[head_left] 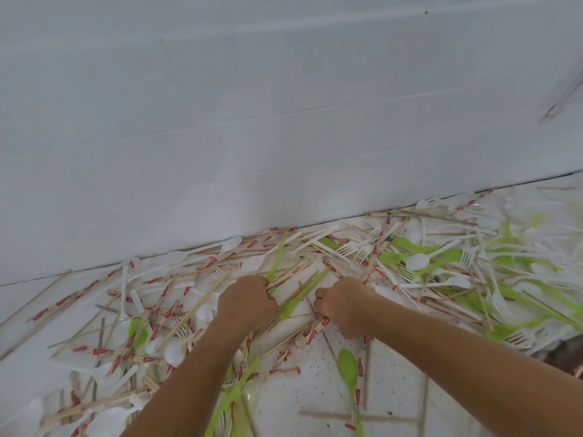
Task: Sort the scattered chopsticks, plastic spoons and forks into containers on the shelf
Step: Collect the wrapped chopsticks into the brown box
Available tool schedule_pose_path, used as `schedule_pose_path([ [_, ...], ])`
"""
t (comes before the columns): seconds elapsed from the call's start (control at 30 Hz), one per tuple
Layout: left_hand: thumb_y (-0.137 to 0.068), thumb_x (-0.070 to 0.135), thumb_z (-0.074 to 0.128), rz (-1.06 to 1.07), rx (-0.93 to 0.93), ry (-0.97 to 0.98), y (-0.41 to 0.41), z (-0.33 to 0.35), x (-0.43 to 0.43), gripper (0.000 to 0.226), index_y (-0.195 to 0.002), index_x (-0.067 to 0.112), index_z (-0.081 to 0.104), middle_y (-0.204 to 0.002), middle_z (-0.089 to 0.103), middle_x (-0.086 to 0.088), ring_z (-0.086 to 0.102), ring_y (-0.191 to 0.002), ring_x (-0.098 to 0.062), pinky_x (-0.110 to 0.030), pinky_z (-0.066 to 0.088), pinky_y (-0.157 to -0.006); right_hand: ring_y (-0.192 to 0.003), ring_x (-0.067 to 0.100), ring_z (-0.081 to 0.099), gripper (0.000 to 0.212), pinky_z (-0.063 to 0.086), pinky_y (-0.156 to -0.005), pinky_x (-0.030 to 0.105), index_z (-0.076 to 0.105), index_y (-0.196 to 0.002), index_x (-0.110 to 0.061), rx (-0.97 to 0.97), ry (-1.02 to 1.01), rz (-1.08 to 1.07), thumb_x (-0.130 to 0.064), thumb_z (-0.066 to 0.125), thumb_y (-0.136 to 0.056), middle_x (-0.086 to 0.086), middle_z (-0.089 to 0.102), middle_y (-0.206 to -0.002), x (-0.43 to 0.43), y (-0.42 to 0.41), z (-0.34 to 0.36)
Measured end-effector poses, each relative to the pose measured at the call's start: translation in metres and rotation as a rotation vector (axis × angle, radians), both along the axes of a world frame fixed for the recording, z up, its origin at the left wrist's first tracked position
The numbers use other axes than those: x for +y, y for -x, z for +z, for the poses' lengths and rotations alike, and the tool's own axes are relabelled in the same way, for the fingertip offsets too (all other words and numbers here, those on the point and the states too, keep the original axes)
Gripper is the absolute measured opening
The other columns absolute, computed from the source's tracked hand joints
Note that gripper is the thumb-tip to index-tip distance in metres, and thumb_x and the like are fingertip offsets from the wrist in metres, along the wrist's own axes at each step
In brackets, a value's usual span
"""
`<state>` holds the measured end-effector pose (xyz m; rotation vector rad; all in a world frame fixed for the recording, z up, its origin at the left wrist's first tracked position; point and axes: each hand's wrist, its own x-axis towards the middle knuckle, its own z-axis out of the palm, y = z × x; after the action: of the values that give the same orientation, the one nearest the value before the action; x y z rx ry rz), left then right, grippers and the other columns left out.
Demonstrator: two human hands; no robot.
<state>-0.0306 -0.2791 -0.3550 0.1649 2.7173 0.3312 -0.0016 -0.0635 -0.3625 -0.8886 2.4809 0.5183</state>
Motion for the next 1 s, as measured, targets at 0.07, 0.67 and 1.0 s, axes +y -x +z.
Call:
schedule_pose_path([
  [0.07,-0.082,0.031,0.049,0.002,-0.011,0.012,0.002,0.004,-0.001,0.015,-0.089,0.023,0.059,-0.084,0.061,0.004,0.061,-0.078,-0.018,-0.03,0.054,-0.069,-0.059,0.019,0.046,0.039,0.03,-0.046,0.031,0.054,-0.125,-0.014,-0.008,0.013,0.004,-0.018,0.064,-0.087,0.004,0.05,-0.102,-0.001,-0.003,0.0],
  [0.67,-0.087,0.028,0.069,0.004,0.037,-0.061,-0.005,-0.009,-0.003,0.009,-0.08,0.025,0.066,-0.077,0.063,0.005,0.065,-0.074,-0.019,-0.03,0.054,-0.063,-0.054,0.02,0.049,0.043,0.038,-0.046,0.028,0.052,-0.125,-0.007,0.04,0.024,-0.026,-0.012,0.064,-0.084,0.009,0.047,-0.107,-0.015,-0.014,0.0],
  [1.0,-0.089,0.047,0.065,-0.121,0.187,-0.094,-0.024,-0.033,0.005,0.024,-0.089,0.023,0.071,-0.089,0.054,0.005,0.059,-0.082,-0.02,-0.033,0.049,-0.067,-0.075,0.026,0.063,0.043,0.058,-0.066,0.038,0.053,-0.126,-0.012,0.041,0.069,-0.045,-0.019,0.063,-0.085,0.004,0.053,-0.098,-0.014,-0.008,-0.003],
])
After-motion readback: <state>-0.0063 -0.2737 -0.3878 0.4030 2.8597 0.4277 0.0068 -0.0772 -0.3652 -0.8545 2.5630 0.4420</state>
